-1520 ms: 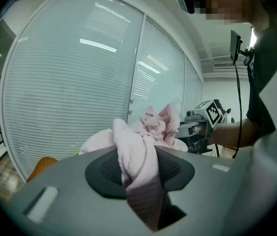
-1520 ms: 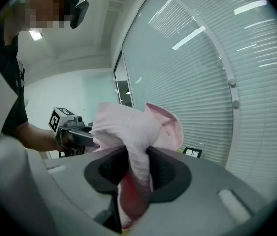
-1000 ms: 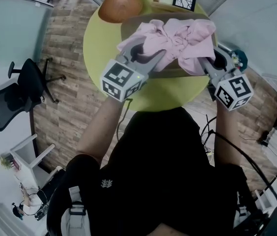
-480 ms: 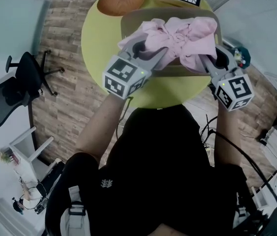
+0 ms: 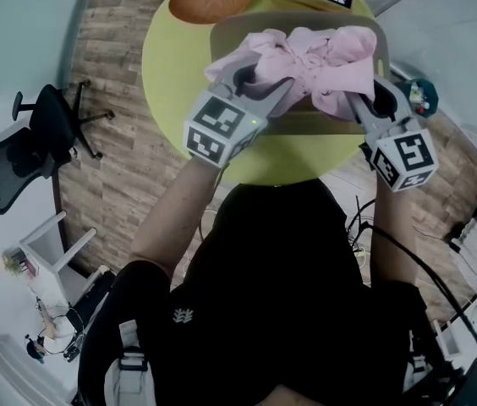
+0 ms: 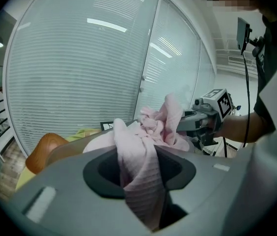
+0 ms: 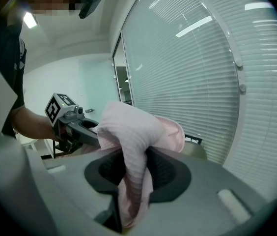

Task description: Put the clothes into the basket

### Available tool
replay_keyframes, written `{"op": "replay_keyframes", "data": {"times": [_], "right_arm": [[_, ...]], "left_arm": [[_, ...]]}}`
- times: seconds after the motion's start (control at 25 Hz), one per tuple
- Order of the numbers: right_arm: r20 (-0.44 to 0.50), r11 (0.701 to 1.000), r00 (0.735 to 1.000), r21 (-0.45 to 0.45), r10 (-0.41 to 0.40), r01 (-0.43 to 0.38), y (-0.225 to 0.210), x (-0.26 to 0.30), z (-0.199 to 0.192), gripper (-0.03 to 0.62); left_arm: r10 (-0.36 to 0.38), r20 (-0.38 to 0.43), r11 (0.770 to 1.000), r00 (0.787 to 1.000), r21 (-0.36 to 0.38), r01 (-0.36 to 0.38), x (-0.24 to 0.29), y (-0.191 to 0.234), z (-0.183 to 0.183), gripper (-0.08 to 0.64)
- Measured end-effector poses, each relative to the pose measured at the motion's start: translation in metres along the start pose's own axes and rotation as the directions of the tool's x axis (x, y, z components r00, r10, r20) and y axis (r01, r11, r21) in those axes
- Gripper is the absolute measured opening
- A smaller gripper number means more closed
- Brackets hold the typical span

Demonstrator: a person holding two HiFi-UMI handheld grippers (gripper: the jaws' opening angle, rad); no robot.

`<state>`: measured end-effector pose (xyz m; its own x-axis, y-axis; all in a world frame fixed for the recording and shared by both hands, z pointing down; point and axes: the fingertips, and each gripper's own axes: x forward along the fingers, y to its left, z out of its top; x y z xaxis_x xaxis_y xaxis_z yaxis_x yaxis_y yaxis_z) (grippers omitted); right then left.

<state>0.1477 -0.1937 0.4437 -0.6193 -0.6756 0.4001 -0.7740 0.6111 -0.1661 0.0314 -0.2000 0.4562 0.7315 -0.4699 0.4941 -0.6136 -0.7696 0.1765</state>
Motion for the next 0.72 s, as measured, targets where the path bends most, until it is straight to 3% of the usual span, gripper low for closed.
{"op": "replay_keyframes", "data": {"times": [0.16,0.24,0.4,0.52,0.72], "right_arm": [[0.011,1.0,1.0,-0.003,0.006,-0.006,0.003,0.001,0.001,0.095],[-0.002,1.0,1.0,-0.016,0.017,-0.017,0.006,0.003,-0.001,0.092],[-0.116,0.998,0.993,-0.053,0.035,-0.041,0.015,0.017,-0.023,0.091],[-0.078,0.998,0.995,-0.011,0.059,-0.06,0.021,0.024,-0.018,0.091],[-0.064,0.997,0.995,-0.029,0.07,-0.072,0.022,0.028,-0.008,0.088]], "left_arm": [[0.018,0.007,1.0,1.0,0.017,-0.018,0.001,0.002,0.002,0.178],[0.02,0.061,1.0,0.998,0.019,-0.021,-0.001,0.001,0.01,0.183],[0.017,0.204,0.998,0.979,0.057,-0.029,-0.006,0.0,0.044,0.104],[0.028,0.218,0.997,0.976,0.068,-0.044,-0.007,0.007,0.052,0.104],[0.054,0.242,0.997,0.969,0.043,-0.067,-0.014,0.016,0.056,0.104]]}}
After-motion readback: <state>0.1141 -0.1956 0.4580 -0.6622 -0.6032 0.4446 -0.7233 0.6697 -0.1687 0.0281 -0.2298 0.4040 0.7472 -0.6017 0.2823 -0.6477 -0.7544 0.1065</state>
